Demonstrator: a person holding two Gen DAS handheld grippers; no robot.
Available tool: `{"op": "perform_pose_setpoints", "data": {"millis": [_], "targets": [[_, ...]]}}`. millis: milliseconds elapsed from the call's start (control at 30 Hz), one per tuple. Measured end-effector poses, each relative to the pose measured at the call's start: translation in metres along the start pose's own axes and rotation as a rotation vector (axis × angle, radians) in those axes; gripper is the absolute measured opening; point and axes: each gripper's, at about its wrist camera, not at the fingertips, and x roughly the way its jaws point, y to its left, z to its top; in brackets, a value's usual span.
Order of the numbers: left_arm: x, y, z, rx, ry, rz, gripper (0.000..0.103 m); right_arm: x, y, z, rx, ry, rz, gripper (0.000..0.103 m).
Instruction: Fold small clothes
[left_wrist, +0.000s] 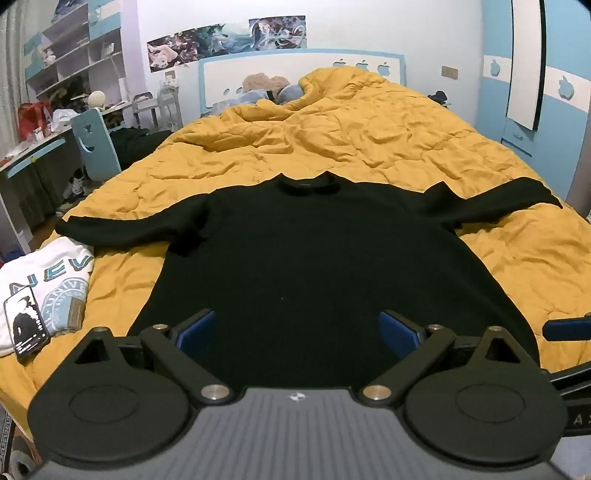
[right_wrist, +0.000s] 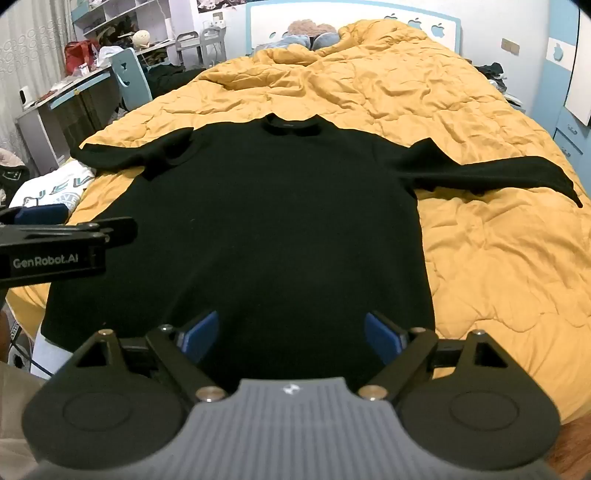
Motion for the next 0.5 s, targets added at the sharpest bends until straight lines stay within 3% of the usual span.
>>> {"op": "perform_pose_setpoints", "data": {"millis": [500], "targets": [[0.006,-0.008,-0.002,0.000,0.007,-0.001,0.103,0.000,0.000,0.000,-0.001,0.001,0.000,0.082]]}}
